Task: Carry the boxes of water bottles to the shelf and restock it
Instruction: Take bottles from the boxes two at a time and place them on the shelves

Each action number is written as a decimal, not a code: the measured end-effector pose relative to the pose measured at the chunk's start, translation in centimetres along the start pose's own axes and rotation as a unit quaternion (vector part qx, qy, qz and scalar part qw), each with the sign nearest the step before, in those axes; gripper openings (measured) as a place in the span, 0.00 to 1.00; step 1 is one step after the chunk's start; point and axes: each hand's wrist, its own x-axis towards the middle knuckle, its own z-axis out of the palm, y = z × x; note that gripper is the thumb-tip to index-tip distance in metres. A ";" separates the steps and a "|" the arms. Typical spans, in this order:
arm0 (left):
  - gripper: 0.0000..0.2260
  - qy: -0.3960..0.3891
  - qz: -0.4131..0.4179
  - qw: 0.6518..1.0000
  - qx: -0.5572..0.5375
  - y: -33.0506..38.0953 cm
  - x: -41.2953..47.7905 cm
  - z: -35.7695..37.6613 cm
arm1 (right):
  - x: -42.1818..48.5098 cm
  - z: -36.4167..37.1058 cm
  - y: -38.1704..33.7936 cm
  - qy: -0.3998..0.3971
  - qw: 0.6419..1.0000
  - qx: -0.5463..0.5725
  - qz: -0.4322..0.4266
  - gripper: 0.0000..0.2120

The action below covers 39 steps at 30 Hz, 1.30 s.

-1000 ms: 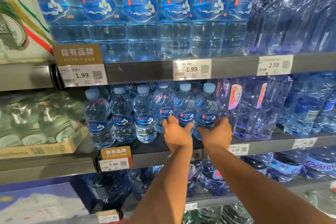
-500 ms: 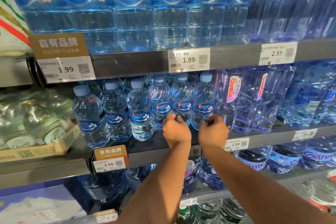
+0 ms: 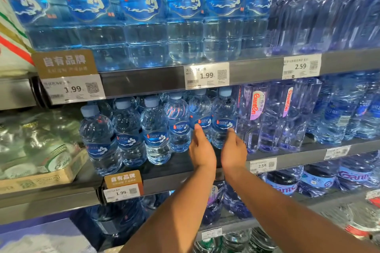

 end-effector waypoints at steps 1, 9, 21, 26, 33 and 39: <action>0.23 -0.002 0.001 1.000 -0.004 -0.1 0.2 -0.1 | 0.2 0.0 0.1 -0.014 1.000 0.011 0.006 0.19; 0.24 -0.049 -0.031 0.994 -0.088 0.2 1.2 -0.3 | 0.2 0.2 -0.4 -0.099 0.993 0.055 0.031 0.26; 0.26 -0.050 -0.023 0.992 -0.114 -0.7 1.4 -0.2 | 1.1 0.2 -0.9 -0.055 0.997 0.056 0.020 0.24; 0.26 -0.069 -0.036 0.990 -0.117 -0.2 1.4 -0.2 | 1.1 0.4 -1.5 -0.071 0.995 0.066 0.019 0.24; 0.29 -0.065 -0.054 0.990 -0.110 0.1 1.7 -0.7 | 2.0 0.1 -1.5 -0.083 0.992 0.088 0.038 0.26; 0.29 -0.094 -0.059 0.991 -0.079 1.1 2.0 -0.4 | 2.9 0.5 -2.4 -0.114 0.989 0.076 0.055 0.28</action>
